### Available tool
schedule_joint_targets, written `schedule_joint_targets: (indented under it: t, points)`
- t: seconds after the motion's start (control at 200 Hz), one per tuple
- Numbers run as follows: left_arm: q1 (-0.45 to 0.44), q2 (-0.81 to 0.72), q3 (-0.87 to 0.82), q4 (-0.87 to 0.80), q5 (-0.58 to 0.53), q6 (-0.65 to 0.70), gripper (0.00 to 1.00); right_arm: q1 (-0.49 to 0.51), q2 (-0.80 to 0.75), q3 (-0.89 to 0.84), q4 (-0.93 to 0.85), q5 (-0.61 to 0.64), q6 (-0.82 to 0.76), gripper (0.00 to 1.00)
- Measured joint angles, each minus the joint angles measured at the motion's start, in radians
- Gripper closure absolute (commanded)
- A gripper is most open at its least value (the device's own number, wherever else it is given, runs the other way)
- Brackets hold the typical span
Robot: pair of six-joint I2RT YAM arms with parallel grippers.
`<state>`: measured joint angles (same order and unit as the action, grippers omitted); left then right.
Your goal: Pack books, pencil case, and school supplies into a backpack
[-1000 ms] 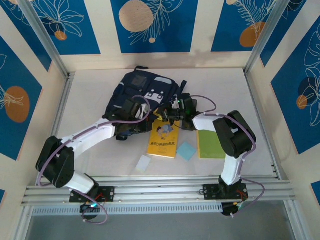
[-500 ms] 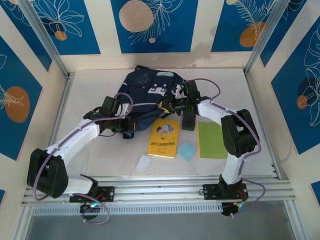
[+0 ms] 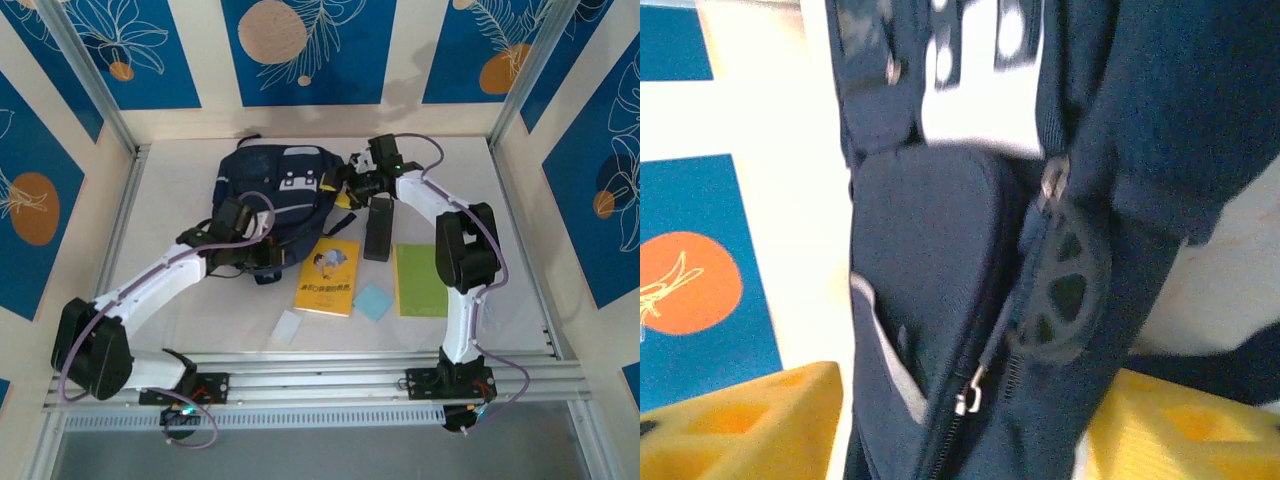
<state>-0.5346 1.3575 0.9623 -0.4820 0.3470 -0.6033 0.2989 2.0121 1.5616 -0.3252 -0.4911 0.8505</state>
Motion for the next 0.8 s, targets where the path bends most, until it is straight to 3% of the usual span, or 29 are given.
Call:
schedule_joint_targets:
  t: [0.125,0.325,0.425,0.62,0.725,0.76,0.795]
  points:
    - [-0.04,0.117,0.042,0.076,0.008,-0.083,1.0,-0.019,-0.13,-0.189,0.033,0.042,0.043,0.11]
    - [-0.091,0.232,0.101,0.245,0.013,-0.207,1.0,-0.003,-0.439,-0.491,0.063,0.086,0.123,0.01]
    - [-0.119,0.272,0.13,0.324,0.018,-0.256,1.0,0.016,-0.548,-0.589,0.117,0.104,0.188,0.0]
    - [-0.161,0.301,0.145,0.388,0.028,-0.309,1.0,0.082,-0.523,-0.674,0.28,0.153,0.332,0.01]
    - [-0.178,0.301,0.144,0.389,0.027,-0.321,1.0,0.1,-0.431,-0.672,0.38,0.175,0.391,0.11]
    - [-0.183,0.301,0.142,0.386,0.027,-0.324,1.0,0.106,-0.399,-0.669,0.407,0.178,0.409,0.25]
    - [-0.185,0.301,0.137,0.384,0.026,-0.328,1.0,0.111,-0.372,-0.666,0.428,0.178,0.42,0.51]
